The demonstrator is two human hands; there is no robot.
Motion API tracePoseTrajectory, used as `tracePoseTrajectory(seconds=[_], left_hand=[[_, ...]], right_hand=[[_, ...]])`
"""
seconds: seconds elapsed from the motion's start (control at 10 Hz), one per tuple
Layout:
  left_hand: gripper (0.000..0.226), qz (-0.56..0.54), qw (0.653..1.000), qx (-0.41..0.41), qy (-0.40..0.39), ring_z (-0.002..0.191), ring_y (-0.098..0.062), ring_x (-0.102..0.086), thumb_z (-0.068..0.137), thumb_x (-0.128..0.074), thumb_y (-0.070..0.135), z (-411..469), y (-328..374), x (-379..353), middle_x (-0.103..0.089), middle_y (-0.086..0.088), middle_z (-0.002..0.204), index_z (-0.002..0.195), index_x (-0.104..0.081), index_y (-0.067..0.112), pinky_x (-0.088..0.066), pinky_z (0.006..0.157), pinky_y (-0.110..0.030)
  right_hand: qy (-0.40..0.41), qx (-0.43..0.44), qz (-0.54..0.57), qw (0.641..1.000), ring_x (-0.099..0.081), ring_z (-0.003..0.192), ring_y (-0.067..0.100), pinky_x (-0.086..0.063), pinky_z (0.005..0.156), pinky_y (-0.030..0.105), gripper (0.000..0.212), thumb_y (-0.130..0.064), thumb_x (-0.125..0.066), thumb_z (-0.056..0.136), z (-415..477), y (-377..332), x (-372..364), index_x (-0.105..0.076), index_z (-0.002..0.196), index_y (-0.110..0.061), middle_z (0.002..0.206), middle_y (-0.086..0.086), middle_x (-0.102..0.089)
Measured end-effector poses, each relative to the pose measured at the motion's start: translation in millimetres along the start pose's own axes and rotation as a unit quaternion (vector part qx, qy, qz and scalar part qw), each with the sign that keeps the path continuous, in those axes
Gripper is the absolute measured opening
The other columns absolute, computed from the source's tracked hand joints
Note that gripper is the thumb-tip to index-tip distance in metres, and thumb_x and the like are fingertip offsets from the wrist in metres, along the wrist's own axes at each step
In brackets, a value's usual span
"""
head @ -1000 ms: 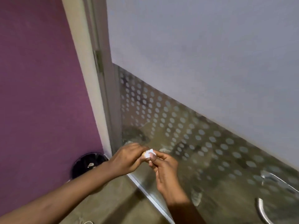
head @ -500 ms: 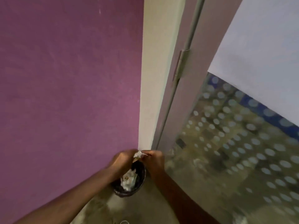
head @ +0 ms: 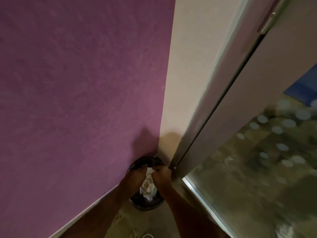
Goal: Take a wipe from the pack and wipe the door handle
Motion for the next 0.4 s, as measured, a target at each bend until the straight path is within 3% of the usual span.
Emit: tracePoseTrajectory(seconds=[0.1, 0.2, 0.3, 0.4], left_hand=[[0.057, -0.182, 0.981, 0.062, 0.020, 0.131, -0.007, -0.043, 0.095, -0.033, 0.063, 2, -3, -3, -0.051, 0.011, 0.141, 0.134, -0.054, 0.027, -0.022, 0.074, 0.008], [0.037, 0.155, 0.983, 0.015, 0.099, 0.099, 0.024, -0.047, 0.065, -0.041, 0.088, -8, 8, 15, -0.055, 0.051, 0.082, 0.079, -0.065, 0.063, 0.011, 0.092, 0.006], [0.048, 0.188, 0.980, -0.065, -0.024, 0.100, 0.001, -0.065, 0.063, -0.070, 0.061, -13, 34, 30, -0.072, 0.016, 0.104, 0.098, -0.076, 0.029, 0.013, 0.114, -0.027], [0.051, 0.301, 0.912, -0.210, 0.185, 0.118, -0.040, -0.057, 0.097, -0.036, 0.030, -16, 85, 39, -0.057, -0.029, 0.127, 0.125, -0.051, -0.011, -0.002, 0.121, -0.044]], right_hand=[[-0.041, -0.003, -0.046, 0.998, -0.064, 0.105, 0.023, -0.040, 0.081, 0.014, 0.034, -0.019, -0.058, 0.075, 2, 2, 1, -0.072, 0.104, -0.005, 0.107, 0.014, -0.072], [-0.018, 0.070, -0.129, 0.989, -0.058, 0.113, 0.027, -0.037, 0.100, 0.031, 0.035, -0.013, -0.056, 0.078, -6, -1, 19, -0.070, 0.110, -0.012, 0.115, 0.012, -0.070], [0.024, 0.098, -0.215, 0.971, -0.044, 0.123, 0.036, -0.033, 0.102, 0.039, 0.039, -0.018, -0.054, 0.078, -22, -7, 51, -0.064, 0.115, -0.018, 0.124, 0.010, -0.062], [0.134, 0.162, -0.262, 0.942, -0.061, 0.097, 0.040, -0.049, 0.081, 0.053, 0.015, -0.027, -0.060, 0.074, -48, -27, 93, -0.066, 0.087, -0.022, 0.087, 0.005, -0.072]])
Point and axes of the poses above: each hand's wrist, its own z-axis towards the middle knuckle, its own x-axis out of the back of the hand, y = z × x, the point moved 1 cm from there along z, towards the middle knuckle
